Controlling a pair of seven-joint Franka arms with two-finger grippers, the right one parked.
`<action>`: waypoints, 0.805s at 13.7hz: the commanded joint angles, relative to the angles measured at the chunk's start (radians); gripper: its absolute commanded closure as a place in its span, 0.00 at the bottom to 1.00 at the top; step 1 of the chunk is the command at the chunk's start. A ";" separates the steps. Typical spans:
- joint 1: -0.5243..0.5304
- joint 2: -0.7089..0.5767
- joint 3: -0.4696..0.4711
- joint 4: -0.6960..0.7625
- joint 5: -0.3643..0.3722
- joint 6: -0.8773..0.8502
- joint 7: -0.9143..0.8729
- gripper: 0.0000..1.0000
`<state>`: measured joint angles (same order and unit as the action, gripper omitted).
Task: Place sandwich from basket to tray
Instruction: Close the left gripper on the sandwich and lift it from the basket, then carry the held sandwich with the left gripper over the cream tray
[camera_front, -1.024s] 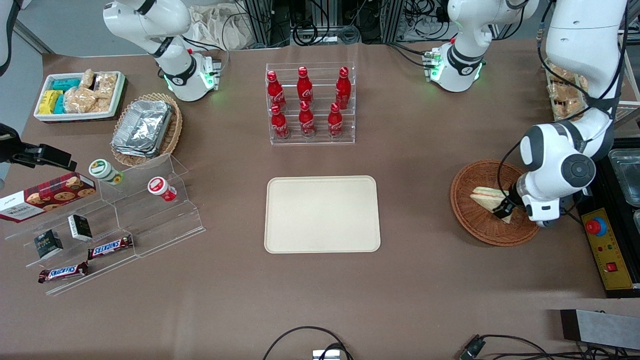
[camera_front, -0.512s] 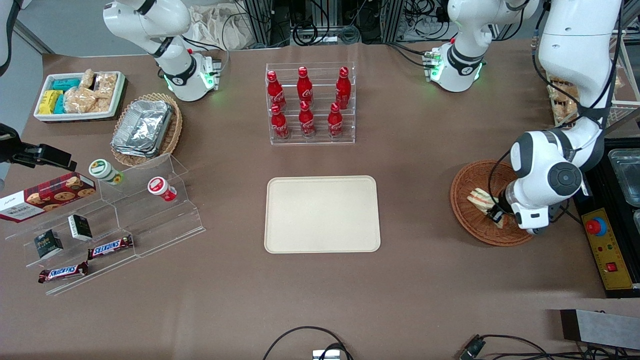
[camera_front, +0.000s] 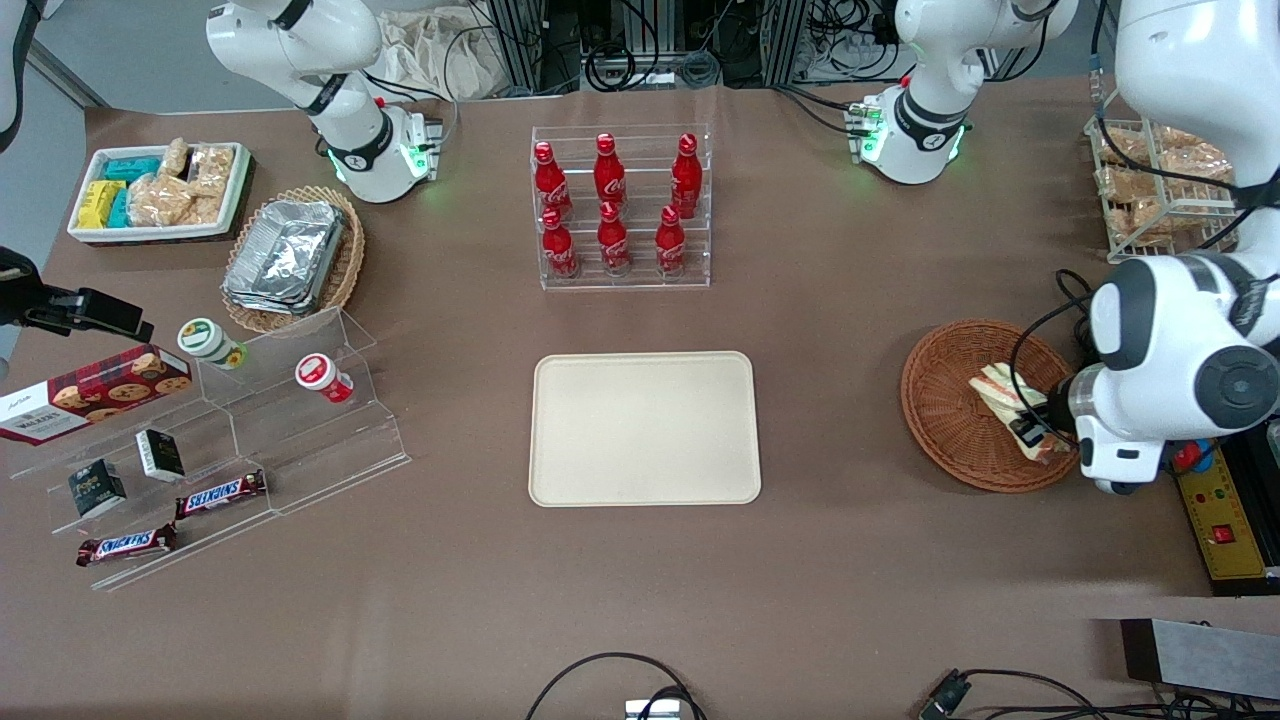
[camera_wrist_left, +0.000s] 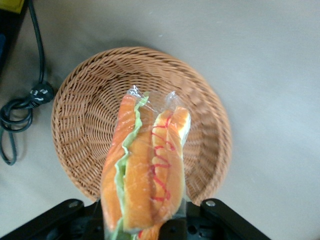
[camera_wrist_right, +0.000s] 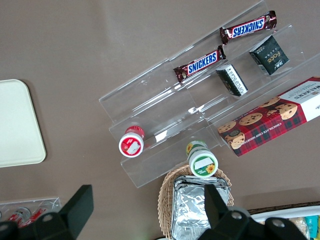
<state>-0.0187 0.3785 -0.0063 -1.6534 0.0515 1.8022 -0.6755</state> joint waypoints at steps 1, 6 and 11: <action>0.000 0.020 -0.090 0.153 0.008 -0.113 0.019 1.00; -0.070 0.106 -0.291 0.274 0.005 -0.100 -0.028 1.00; -0.268 0.258 -0.287 0.270 0.011 0.092 -0.055 1.00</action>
<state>-0.2541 0.5619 -0.2995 -1.4314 0.0527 1.8509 -0.7281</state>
